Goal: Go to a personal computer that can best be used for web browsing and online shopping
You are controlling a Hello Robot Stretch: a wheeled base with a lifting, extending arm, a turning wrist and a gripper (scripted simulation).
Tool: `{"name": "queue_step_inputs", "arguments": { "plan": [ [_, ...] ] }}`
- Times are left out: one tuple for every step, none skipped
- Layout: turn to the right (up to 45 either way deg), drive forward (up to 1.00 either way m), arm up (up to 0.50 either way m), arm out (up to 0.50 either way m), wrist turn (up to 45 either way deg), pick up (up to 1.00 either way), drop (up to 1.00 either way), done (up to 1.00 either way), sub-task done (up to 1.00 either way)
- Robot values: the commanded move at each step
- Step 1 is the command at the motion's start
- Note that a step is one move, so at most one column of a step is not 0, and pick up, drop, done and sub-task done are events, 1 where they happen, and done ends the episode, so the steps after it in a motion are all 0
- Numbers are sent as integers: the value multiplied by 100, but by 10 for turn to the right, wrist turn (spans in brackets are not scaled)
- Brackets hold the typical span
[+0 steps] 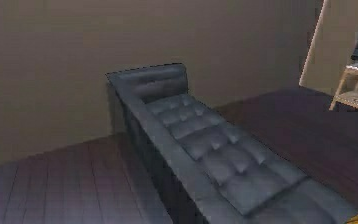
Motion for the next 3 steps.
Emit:
{"name": "queue_step_inputs", "arguments": {
  "plan": [
    [0,5,0,0,0,0,0,0,0],
    [-450,0,0,0,0,0,0,0,0],
    [-300,0,0,0,0,0,0,0,0]
  ]
}}
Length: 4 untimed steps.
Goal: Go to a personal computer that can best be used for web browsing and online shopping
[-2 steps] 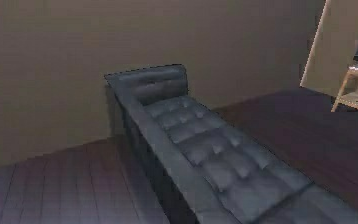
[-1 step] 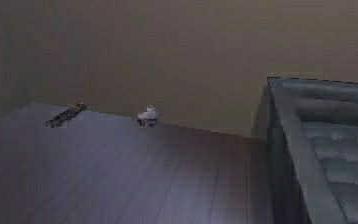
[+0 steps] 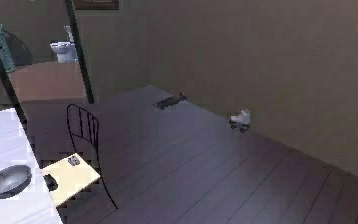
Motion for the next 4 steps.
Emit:
{"name": "queue_step_inputs", "arguments": {
  "plan": [
    [0,35,0,0,0,0,0,0,0],
    [-120,0,0,0,0,0,0,0,0],
    [0,85,0,0,0,0,0,0,0],
    [450,0,0,0,0,0,0,0,0]
  ]
}}
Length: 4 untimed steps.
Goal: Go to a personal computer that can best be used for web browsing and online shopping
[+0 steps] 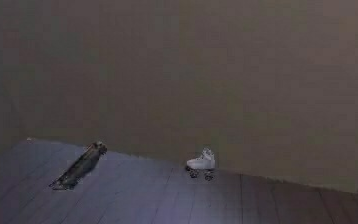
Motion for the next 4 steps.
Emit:
{"name": "queue_step_inputs", "arguments": {
  "plan": [
    [360,0,0,0,0,0,0,0,0],
    [0,10,0,0,0,0,0,0,0],
    [-450,0,0,0,0,0,0,0,0],
    [-450,0,0,0,0,0,0,0,0]
  ]
}}
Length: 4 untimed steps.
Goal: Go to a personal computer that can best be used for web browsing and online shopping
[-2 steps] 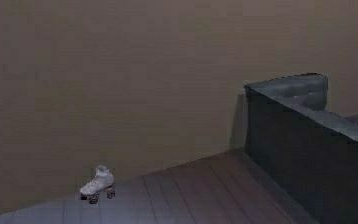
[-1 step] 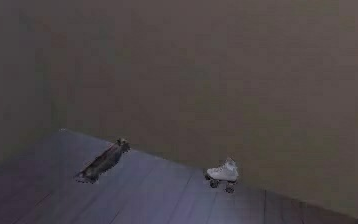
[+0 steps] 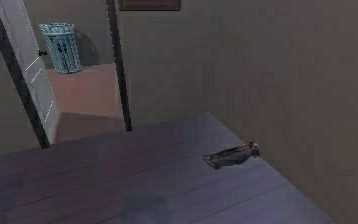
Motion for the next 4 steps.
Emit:
{"name": "queue_step_inputs", "arguments": {
  "plan": [
    [-210,0,0,0,0,0,0,0,0],
    [0,70,0,0,0,0,0,0,0],
    [0,100,0,0,0,0,0,0,0],
    [-30,0,0,0,0,0,0,0,0]
  ]
}}
